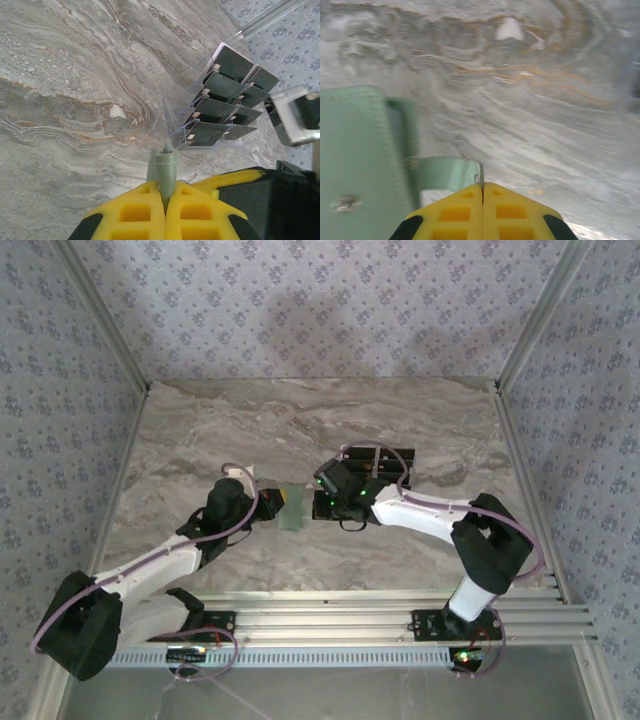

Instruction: Put the credit cards into the card holder

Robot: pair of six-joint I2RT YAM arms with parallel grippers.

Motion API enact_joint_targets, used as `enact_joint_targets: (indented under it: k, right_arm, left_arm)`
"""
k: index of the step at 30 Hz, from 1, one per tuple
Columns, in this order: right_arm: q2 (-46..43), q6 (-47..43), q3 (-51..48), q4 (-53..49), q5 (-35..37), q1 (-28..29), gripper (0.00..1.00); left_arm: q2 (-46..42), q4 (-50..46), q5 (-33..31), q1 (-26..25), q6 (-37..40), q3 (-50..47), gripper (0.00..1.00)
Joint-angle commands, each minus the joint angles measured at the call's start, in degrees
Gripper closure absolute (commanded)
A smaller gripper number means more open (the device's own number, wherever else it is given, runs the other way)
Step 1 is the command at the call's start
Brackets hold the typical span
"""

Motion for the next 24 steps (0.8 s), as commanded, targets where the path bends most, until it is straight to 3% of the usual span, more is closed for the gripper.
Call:
enact_joint_targets:
  k: [1, 8, 12, 17, 20, 24]
  right_arm:
    - [-2.73, -2.26, -0.41, -2.26, 1.14, 0.17, 1.00]
    - [-4.81, -5.30, 0.18, -1.65, -2.82, -0.17, 1.00]
    - [-5.27, -6.16, 0.68, -2.26, -4.99, -0.07, 1.00]
    - [-5.56, -6.86, 0.88, -3.07, -6.78, 0.17, 1.00]
    - [-6.28, -7.04, 1.22, -3.50, -7.31, 0.43, 1.00]
    - [-7.26, -7.09, 2.39, -4.09, -7.85, 0.87, 1.00]
  left_arm:
    - [-0.33, 1.99, -0.60, -0.28, -0.35, 0.44, 1.00]
    - [2.69, 0.36, -1.57, -0.21, 0.03, -0.58, 0.99]
    - [5.38, 0.70, -1.67, -0.21, 0.24, -1.30, 0.80]
    - [6.47, -0.75, -2.63, -0.22, 1.12, -1.70, 0.41]
    - [5.85, -2.21, -2.37, -0.21, 1.91, -1.45, 0.32]
    - [4.61, -3.68, -1.63, -0.21, 2.67, -1.00, 0.28]
